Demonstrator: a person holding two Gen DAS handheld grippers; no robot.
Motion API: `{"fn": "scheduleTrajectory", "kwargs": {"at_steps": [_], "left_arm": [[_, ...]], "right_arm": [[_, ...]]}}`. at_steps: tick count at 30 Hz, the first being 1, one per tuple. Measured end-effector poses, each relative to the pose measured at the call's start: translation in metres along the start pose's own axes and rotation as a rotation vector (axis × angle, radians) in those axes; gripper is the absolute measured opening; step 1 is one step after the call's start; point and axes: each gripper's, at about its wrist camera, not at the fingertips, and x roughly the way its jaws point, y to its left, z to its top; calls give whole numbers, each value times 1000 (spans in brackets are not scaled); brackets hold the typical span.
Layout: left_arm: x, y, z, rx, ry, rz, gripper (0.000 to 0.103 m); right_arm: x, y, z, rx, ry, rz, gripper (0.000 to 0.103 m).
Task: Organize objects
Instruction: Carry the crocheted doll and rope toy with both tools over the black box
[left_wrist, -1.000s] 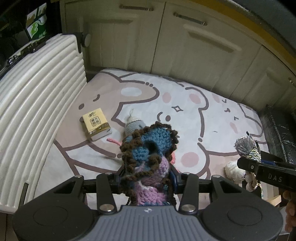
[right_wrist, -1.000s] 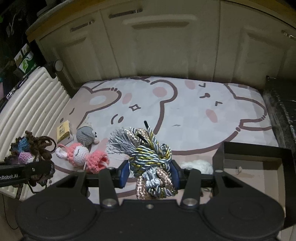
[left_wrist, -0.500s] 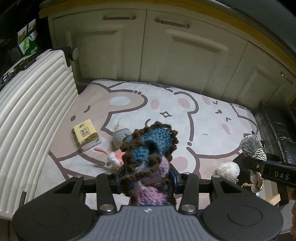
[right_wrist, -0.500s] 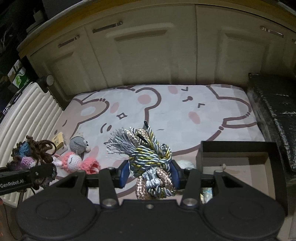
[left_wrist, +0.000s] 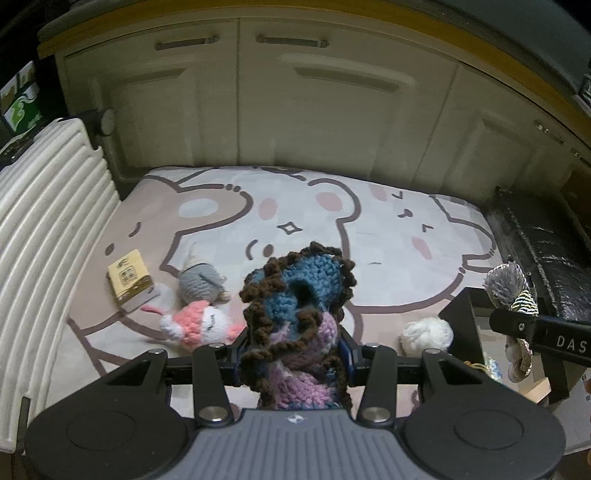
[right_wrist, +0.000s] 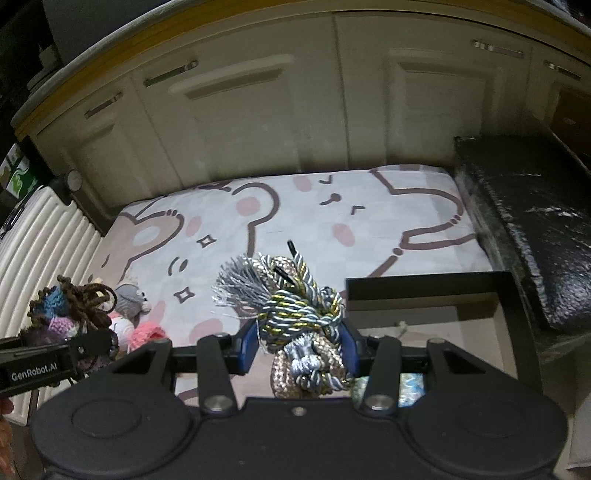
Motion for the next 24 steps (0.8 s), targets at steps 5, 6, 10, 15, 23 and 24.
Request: {"fn": "scheduleTrajectory", "kwargs": {"at_steps": [5, 6, 10, 15, 23, 24], "left_arm": [[3, -18, 2, 25, -6, -20, 47], [3, -22, 2, 31, -7, -24, 47], [5, -37, 3, 51, -10, -41, 47], [9, -55, 4, 77, -10, -61, 47], [15, -79, 3, 116, -11, -83, 47], [15, -82, 4, 120, -13, -87, 47]], "right_arm": [[-5, -16, 0, 23, -10, -17, 47], [-6, -20, -1, 30, -12, -20, 47], [-11, -32, -1, 49, -18, -30, 47], [-14, -49, -3, 70, -22, -48, 47], [-16, -76, -5, 114, -28, -73, 47], [-16, -79, -5, 119, -29, -76, 47]]}}
